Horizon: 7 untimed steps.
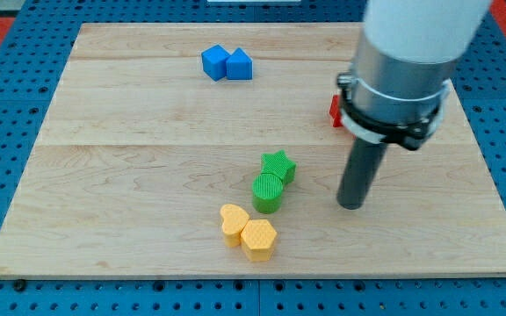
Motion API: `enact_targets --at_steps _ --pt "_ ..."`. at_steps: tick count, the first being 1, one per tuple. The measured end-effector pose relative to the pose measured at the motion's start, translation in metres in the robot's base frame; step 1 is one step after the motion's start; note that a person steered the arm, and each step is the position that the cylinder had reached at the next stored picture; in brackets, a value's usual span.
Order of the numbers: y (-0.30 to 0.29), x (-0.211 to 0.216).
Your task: Move the green blocks diagonally to the red blocks
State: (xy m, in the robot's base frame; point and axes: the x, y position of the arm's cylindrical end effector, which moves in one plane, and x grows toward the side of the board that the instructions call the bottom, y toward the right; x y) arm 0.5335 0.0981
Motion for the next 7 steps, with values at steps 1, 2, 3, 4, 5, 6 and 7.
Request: enact_targets --at_steps 1,2,3,4,5,6,7 --pt "-0.031 0.001" --pt "-0.051 0.007" --pt "-0.055 0.008" --pt "-0.055 0.008" --pt "-0.055 0.014" --pt "-0.07 0.023" --pt "-0.081 0.026"
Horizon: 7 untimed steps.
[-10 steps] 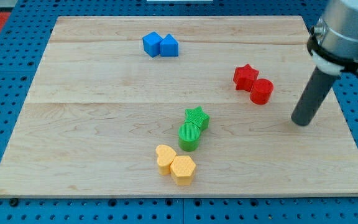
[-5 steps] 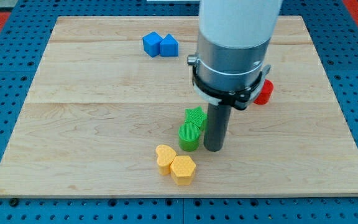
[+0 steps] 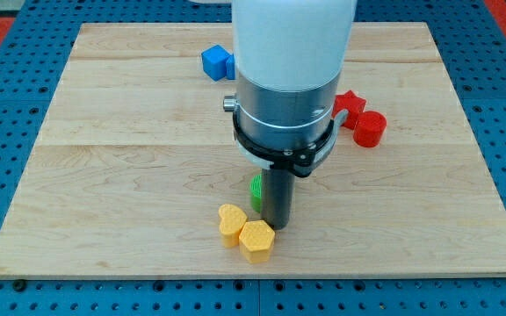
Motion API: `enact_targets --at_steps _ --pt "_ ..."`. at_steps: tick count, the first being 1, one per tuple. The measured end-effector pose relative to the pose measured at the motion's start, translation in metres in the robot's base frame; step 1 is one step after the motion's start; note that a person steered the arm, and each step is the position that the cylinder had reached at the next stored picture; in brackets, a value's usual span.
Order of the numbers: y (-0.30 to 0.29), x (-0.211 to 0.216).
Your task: Move the green blocks diagonally to the red blocks
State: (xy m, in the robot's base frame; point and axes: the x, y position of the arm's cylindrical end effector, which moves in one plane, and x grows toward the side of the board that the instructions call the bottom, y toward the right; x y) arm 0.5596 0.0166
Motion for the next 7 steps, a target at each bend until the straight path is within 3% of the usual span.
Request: enact_targets --at_steps 1,4,7 --pt "-0.028 -0.007" --pt "-0.078 -0.078" --pt "-0.032 -0.071"
